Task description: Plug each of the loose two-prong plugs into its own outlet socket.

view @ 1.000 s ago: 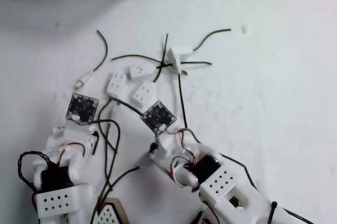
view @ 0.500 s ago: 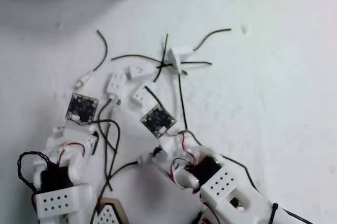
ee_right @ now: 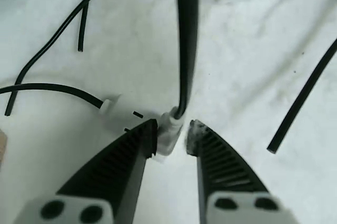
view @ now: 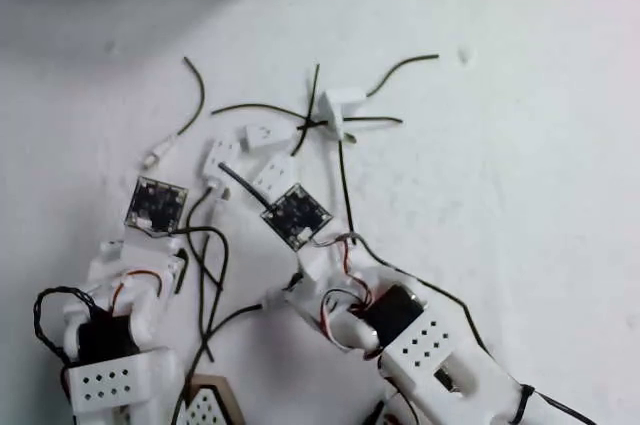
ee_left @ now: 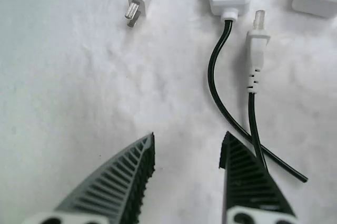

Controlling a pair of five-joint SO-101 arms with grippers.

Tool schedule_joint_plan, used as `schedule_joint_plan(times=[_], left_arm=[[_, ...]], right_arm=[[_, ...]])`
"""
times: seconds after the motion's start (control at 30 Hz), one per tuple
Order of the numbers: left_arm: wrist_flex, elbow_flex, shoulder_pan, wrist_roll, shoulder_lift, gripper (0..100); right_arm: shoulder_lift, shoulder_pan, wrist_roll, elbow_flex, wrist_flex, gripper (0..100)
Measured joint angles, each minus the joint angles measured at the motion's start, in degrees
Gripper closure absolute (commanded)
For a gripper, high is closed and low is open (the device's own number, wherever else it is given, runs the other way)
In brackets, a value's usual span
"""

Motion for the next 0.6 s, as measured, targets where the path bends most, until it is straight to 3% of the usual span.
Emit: schedule_joint_plan(times=[0.2, 0.3, 0.6], left_arm=[[0.00, 0.00, 0.00, 0.00, 0.00, 79], [0.00, 0.00, 0.00, 0.00, 0.00, 79], [0.00, 0.00, 0.00, 0.00, 0.00, 79]], right_arm=[[0.00, 0.00, 0.00, 0.00, 0.00, 91.4], [0.00, 0.00, 0.00, 0.00, 0.00, 98.5], [-0.18, 0.09, 0.62, 0.88, -0.35, 98.1]])
